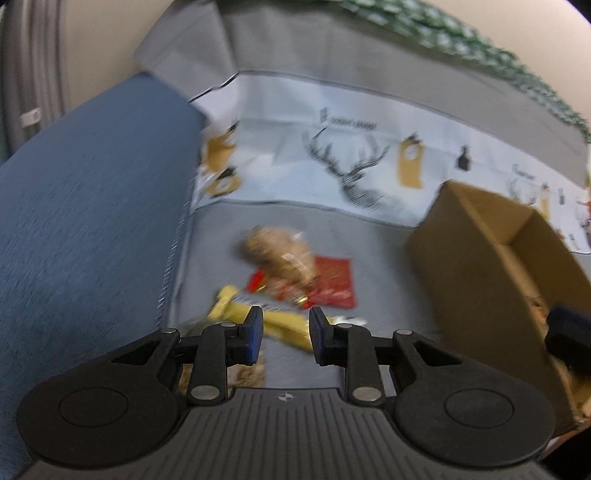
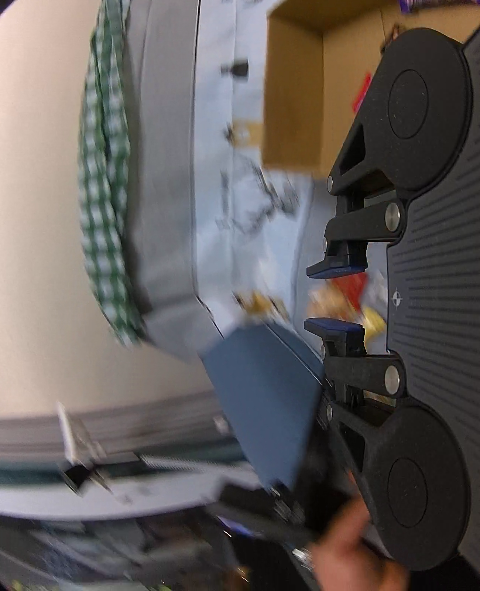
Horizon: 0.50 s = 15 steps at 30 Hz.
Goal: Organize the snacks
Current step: 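Grasp the nut cake with left tool while right tool reaches for silver bar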
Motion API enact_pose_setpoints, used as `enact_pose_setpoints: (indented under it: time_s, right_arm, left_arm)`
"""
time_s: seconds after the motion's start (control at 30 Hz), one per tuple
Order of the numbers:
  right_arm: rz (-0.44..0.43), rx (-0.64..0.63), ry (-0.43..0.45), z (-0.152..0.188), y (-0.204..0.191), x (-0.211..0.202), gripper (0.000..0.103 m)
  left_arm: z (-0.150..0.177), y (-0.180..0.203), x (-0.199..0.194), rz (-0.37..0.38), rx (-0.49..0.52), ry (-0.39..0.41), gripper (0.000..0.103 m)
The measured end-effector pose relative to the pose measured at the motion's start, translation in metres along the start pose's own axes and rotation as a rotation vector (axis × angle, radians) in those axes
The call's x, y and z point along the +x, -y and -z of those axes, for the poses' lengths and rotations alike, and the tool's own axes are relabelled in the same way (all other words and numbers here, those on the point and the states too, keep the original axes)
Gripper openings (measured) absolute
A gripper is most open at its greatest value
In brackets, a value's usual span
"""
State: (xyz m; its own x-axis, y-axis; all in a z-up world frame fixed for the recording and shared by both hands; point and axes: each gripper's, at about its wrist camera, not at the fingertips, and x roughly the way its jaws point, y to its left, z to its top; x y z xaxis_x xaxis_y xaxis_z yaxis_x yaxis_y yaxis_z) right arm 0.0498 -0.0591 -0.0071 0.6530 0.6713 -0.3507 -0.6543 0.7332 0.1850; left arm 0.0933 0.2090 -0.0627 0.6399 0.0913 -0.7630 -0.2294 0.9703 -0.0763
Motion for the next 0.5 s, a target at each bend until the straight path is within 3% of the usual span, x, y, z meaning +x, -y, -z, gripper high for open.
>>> enact_pose_setpoints:
  time_s: [0.13, 0.2, 0.23, 0.43, 0.5]
  right_arm:
    - [-0.036, -0.057, -0.106, 0.015, -0.031, 0.032, 0.024]
    - [-0.033, -0.087, -0.165, 0.024, -0.042, 0.049, 0.025]
    - [-0.035, -0.099, -0.188, 0.029, -0.047, 0.057, 0.026]
    - [0.025, -0.111, -0.330, 0.055, -0.055, 0.103, 0.046]
    - [0.058, -0.091, -0.384, 0.065, -0.051, 0.117, 0.053]
  left_arm:
    - [0.002, -0.005, 0.012, -0.054, 0.000, -0.047, 0.040]
    - [0.002, -0.006, 0.019, -0.084, 0.010, -0.077, 0.056]
    - [0.002, -0.007, 0.023, -0.102, 0.014, -0.088, 0.058]
    - [0.006, -0.004, 0.041, -0.119, 0.066, -0.151, 0.062]
    - [0.009, 0.000, 0.049, -0.128, 0.101, -0.184, 0.071]
